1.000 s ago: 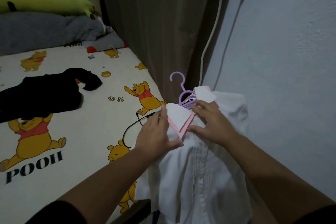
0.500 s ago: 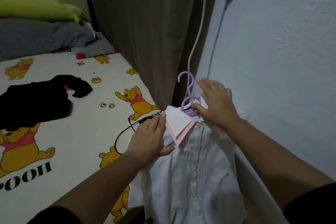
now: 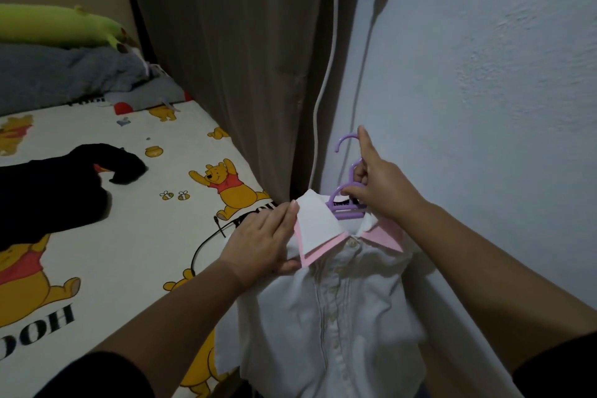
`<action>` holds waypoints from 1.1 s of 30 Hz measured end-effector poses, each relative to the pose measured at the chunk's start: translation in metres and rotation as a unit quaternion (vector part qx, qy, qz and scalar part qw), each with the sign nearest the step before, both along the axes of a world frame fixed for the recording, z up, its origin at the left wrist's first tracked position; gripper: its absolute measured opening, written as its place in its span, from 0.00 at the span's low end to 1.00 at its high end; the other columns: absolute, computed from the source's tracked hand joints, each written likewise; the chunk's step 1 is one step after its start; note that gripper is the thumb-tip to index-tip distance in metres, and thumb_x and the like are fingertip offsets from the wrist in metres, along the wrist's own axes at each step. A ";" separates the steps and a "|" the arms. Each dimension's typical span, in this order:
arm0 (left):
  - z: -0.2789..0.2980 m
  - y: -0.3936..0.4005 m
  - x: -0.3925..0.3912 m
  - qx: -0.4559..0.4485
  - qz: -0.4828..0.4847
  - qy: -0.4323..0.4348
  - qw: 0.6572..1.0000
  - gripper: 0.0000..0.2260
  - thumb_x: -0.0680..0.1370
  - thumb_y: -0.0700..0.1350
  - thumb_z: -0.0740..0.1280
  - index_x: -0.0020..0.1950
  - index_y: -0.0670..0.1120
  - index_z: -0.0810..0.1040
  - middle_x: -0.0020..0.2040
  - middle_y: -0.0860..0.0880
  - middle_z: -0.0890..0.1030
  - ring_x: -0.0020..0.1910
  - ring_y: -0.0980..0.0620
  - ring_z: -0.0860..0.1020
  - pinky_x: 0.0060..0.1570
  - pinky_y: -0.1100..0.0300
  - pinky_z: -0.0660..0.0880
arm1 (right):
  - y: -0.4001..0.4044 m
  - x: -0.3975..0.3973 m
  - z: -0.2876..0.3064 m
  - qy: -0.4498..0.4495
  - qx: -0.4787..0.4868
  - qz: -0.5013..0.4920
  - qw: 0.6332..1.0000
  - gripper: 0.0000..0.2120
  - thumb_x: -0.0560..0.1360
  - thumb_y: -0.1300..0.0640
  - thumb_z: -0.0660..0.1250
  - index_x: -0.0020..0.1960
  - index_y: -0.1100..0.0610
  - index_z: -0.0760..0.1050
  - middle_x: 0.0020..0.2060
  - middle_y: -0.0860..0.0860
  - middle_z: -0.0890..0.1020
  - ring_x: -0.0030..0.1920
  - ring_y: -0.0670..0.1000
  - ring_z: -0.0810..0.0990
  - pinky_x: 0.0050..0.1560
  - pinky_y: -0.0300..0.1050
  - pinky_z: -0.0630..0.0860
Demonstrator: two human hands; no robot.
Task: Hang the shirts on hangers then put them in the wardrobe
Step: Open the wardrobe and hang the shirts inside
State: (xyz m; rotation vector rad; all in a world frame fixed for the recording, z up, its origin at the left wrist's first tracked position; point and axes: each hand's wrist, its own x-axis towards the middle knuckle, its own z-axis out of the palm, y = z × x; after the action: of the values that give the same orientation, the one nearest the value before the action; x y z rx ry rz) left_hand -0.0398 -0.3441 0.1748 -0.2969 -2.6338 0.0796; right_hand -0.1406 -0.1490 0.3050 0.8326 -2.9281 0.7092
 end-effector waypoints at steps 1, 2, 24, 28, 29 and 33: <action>0.005 0.003 -0.002 -0.009 -0.011 0.006 1.000 0.44 0.67 0.70 0.67 0.69 0.38 0.64 0.60 0.40 0.79 0.49 0.45 0.81 0.45 0.57 0.78 | 0.005 0.004 0.003 0.005 -0.008 -0.011 1.000 0.46 0.75 0.57 0.69 0.77 0.47 0.37 0.37 0.53 0.77 0.35 0.47 0.78 0.34 0.32 0.72; 0.011 0.006 -0.003 -0.019 -0.019 0.006 1.000 0.47 0.63 0.69 0.71 0.68 0.38 0.64 0.59 0.40 0.80 0.48 0.45 0.81 0.44 0.58 0.78 | 0.011 0.008 0.005 0.009 -0.017 -0.022 1.000 0.45 0.74 0.57 0.70 0.77 0.46 0.39 0.37 0.53 0.76 0.35 0.47 0.77 0.33 0.32 0.70; 0.109 0.098 0.001 0.086 -0.178 -0.043 0.979 0.53 0.66 0.78 0.53 0.79 0.43 0.49 0.75 0.43 0.62 0.70 0.45 0.63 0.68 0.52 0.59 | 0.170 0.093 0.067 0.134 -0.113 -0.133 0.975 0.44 0.68 0.61 0.72 0.74 0.45 0.50 0.57 0.47 0.66 0.33 0.51 0.77 0.40 0.44 0.74; 0.092 0.087 0.009 0.119 -0.122 -0.043 0.984 0.50 0.70 0.77 0.42 0.78 0.40 0.54 0.72 0.41 0.69 0.66 0.43 0.71 0.64 0.51 0.67 | 0.169 0.087 0.051 0.110 -0.087 -0.105 0.984 0.43 0.69 0.62 0.71 0.74 0.45 0.51 0.59 0.46 0.66 0.30 0.47 0.77 0.38 0.37 0.73; 0.088 0.082 0.011 0.135 -0.102 -0.048 0.984 0.49 0.71 0.76 0.40 0.77 0.40 0.56 0.70 0.41 0.71 0.65 0.43 0.72 0.63 0.50 0.68 | 0.167 0.086 0.047 0.103 -0.072 -0.089 0.988 0.43 0.69 0.62 0.71 0.74 0.44 0.51 0.60 0.46 0.66 0.31 0.47 0.78 0.38 0.37 0.74; 0.074 0.065 0.016 0.181 -0.012 -0.061 0.982 0.47 0.71 0.75 0.40 0.78 0.42 0.54 0.69 0.43 0.72 0.64 0.45 0.72 0.62 0.52 0.70 | 0.158 0.081 0.034 0.065 -0.045 -0.023 0.997 0.43 0.69 0.64 0.70 0.71 0.40 0.50 0.65 0.49 0.66 0.35 0.54 0.80 0.43 0.52 0.79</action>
State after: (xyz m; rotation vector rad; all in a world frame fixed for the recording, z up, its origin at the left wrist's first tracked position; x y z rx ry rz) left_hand -0.0236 -0.2787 0.2483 -0.2117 -2.6987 -0.4333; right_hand -0.0596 0.0090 0.3386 0.7704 -2.7683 0.7476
